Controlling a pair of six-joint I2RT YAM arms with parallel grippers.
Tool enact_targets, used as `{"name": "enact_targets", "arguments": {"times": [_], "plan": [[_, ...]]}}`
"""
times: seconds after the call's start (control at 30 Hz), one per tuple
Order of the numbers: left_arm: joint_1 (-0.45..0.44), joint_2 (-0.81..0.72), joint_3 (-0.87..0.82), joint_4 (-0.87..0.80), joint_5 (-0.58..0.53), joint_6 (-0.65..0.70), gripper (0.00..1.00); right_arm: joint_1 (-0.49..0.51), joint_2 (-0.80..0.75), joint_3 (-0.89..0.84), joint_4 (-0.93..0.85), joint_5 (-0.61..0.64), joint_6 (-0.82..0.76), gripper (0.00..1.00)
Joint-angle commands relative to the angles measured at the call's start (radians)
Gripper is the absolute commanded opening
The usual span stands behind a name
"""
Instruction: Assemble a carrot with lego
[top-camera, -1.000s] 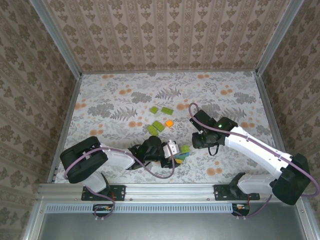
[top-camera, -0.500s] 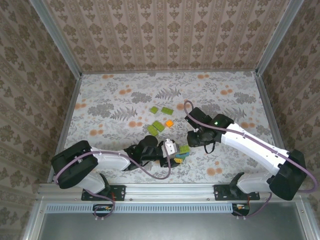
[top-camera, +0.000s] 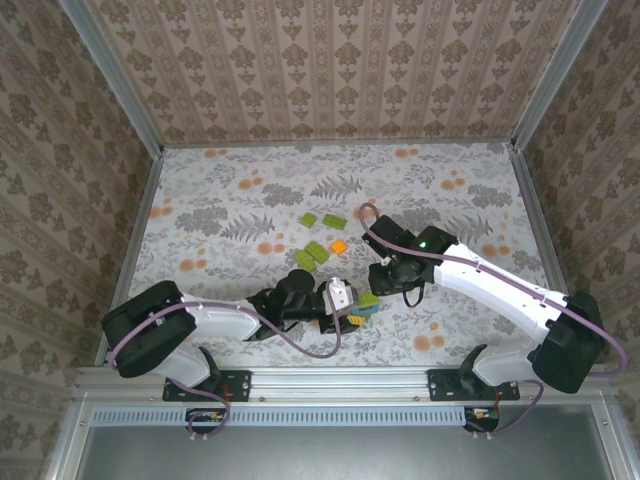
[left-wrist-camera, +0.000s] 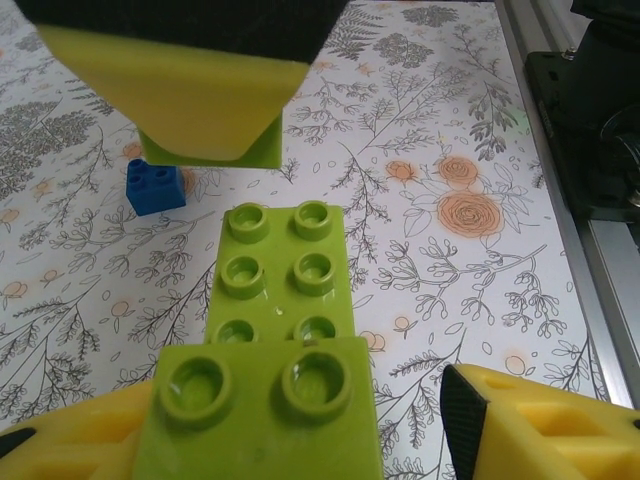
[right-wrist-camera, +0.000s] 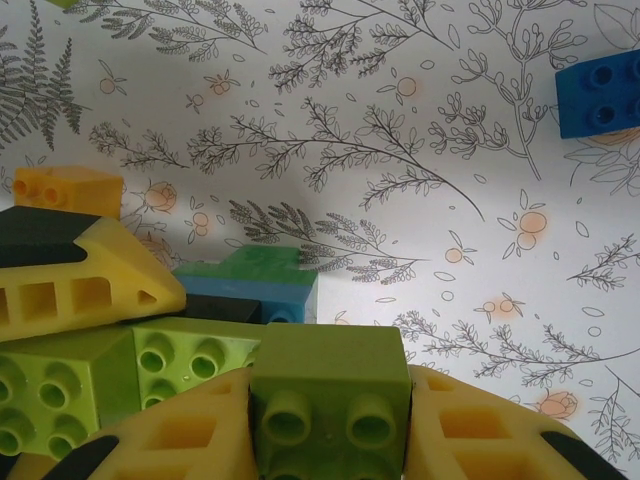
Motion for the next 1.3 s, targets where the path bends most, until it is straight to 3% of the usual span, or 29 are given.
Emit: {"name": "enact_targets", "arguments": {"times": [0.0,0.37,0.47,0.87,1.07,1.27], "plan": [[0.005,0.027,0.032,0.034,0.033,0.021,0.59,0.009,0.003,0.029,-0.033,-0.019,0.017,0.27],[0.009,0.058,0.052,0.05,0.035,0.023,0.57,0.026,0.004,0.028,-0.041,-0.027,0.031,0.27],[0.009,0.06,0.053,0.055,0.033,0.024,0.63,0.029,0.002,0.022,-0.041,-0.027,0.034,0.27],[0.025,0.088,0.074,0.061,0.05,0.032,0.69,0.033,0.003,0.013,-0.038,-0.02,0.037,0.27],[0.039,0.089,0.085,0.055,0.085,0.033,0.52,0.032,0.0,0.014,-0.041,-0.017,0.037,0.26],[0.04,0.096,0.091,0.057,0.104,0.032,0.49,0.033,0.0,0.008,-0.038,-0.016,0.04,0.26]]}}
